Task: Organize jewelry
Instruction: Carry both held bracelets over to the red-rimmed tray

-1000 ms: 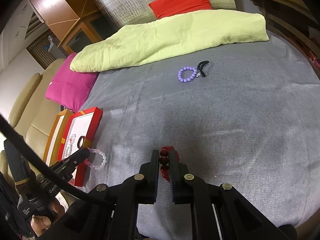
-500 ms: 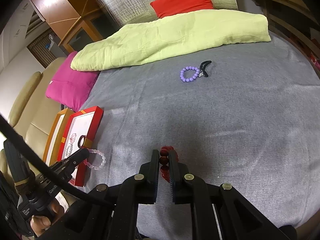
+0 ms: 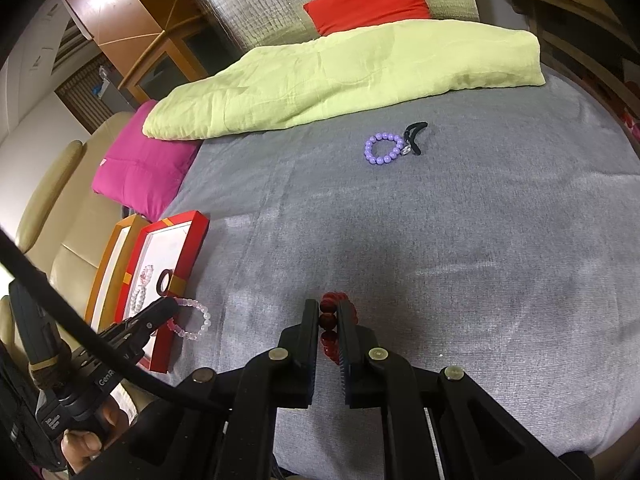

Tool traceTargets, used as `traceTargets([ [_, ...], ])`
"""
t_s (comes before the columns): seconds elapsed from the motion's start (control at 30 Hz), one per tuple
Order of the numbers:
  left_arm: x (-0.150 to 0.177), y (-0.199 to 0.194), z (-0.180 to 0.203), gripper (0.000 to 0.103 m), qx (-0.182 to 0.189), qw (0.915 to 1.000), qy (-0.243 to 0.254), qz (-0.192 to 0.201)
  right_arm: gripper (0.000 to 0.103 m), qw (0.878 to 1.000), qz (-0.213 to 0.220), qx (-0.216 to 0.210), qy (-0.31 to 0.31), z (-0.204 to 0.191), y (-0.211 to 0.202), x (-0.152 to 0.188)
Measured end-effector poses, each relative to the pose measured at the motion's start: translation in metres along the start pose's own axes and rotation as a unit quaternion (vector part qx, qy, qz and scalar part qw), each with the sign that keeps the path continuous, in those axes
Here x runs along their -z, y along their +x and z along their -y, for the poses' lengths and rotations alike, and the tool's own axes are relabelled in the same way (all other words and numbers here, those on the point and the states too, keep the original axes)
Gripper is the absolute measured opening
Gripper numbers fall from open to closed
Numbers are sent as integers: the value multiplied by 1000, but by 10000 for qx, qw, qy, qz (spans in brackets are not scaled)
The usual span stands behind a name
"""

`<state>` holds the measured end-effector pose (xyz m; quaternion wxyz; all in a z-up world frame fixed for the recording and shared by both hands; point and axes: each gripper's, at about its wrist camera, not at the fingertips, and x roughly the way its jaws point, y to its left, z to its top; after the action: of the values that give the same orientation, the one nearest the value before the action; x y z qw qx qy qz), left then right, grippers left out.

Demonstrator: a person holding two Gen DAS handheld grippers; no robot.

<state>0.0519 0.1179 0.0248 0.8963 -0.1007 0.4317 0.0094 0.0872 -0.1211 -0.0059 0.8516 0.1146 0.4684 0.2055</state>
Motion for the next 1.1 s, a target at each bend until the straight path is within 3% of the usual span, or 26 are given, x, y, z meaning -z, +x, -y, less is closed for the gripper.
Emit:
traceTargets([
  [0.33,-2,-6,-9,7,-26,10000,-47,65,10,9999,-21,5,-111,-9,1,-2],
  [0.63,-12,-17,-39,7,-187,9995,-173,196,10,9988,-32,-89,-473,-46,7,-12],
  [0.87,-26,-27,-92,7,-516,9973,-401,327,10,9950,-87,-314,-944,-107,23,-21],
  [1.1,-45,-27,-171,7,-988,9918,-734,350,10,9893,-220,-736,-1242,-189,60,-31],
])
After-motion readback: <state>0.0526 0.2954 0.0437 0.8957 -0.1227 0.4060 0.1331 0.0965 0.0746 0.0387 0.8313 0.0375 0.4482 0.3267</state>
